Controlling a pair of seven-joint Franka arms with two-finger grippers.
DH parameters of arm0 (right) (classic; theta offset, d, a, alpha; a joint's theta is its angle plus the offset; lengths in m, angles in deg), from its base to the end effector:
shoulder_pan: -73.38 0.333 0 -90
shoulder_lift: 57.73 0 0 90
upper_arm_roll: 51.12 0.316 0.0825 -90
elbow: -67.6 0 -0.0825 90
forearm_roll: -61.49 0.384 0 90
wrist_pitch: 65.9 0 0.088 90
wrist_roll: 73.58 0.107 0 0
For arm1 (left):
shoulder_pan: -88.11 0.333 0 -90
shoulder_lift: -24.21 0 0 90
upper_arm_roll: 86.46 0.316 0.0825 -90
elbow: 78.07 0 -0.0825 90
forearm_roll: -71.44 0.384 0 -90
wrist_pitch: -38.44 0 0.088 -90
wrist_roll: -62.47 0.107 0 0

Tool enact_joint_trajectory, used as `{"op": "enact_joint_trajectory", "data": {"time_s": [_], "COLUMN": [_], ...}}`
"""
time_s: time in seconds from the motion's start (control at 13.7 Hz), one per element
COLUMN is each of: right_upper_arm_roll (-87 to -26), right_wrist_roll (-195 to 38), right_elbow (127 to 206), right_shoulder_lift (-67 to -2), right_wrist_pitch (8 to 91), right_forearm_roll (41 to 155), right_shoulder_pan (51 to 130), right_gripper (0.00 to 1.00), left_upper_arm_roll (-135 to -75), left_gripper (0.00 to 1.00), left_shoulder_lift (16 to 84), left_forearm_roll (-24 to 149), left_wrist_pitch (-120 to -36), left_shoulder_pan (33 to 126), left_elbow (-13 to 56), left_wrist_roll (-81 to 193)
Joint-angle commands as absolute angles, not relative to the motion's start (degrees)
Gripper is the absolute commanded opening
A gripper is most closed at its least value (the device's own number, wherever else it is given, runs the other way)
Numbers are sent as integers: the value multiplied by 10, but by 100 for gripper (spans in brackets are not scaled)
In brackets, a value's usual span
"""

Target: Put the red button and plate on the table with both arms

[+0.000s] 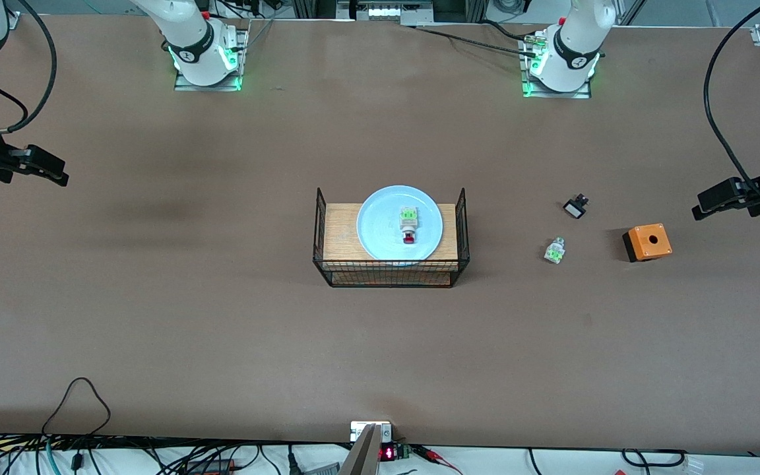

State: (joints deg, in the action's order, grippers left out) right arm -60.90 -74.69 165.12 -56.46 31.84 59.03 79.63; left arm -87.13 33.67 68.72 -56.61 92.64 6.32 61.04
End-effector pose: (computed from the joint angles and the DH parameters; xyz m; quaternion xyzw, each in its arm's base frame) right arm 0.5663 -0.0381 0.5616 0.9995 -0.0180 -0.0099 0.0227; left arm 0.6111 0.0371 0.5827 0.9985 0.0481 0.0110 0.0244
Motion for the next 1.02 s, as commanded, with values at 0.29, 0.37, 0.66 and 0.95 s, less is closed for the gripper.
{"op": "enact_joint_trajectory", "data": {"time_s": [0.29,0.37,0.66,0.95], "right_upper_arm_roll": [-607,-606,-606,-606], "right_wrist_roll": [-746,-746,-746,-746], "right_elbow": [1649,1649,1649,1649], "right_shoulder_lift": [-569,-569,-569,-569], "right_wrist_pitch": [306,307,307,310], "right_forearm_roll": [591,591,591,591], "right_shoulder_pan": [798,798,797,798], "right_gripper": [100,100,100,100], "left_upper_arm_roll": [-873,-873,-900,-921], "left_gripper": [100,100,100,100], "left_shoulder_lift": [341,341,341,341], "left_forearm_roll": [691,691,689,689], "left_wrist_pitch": [-562,-562,-562,-561], "left_shoulder_pan": [927,923,920,909], "left_elbow": [50,50,50,50], "left_wrist_roll": [622,622,614,612]}}
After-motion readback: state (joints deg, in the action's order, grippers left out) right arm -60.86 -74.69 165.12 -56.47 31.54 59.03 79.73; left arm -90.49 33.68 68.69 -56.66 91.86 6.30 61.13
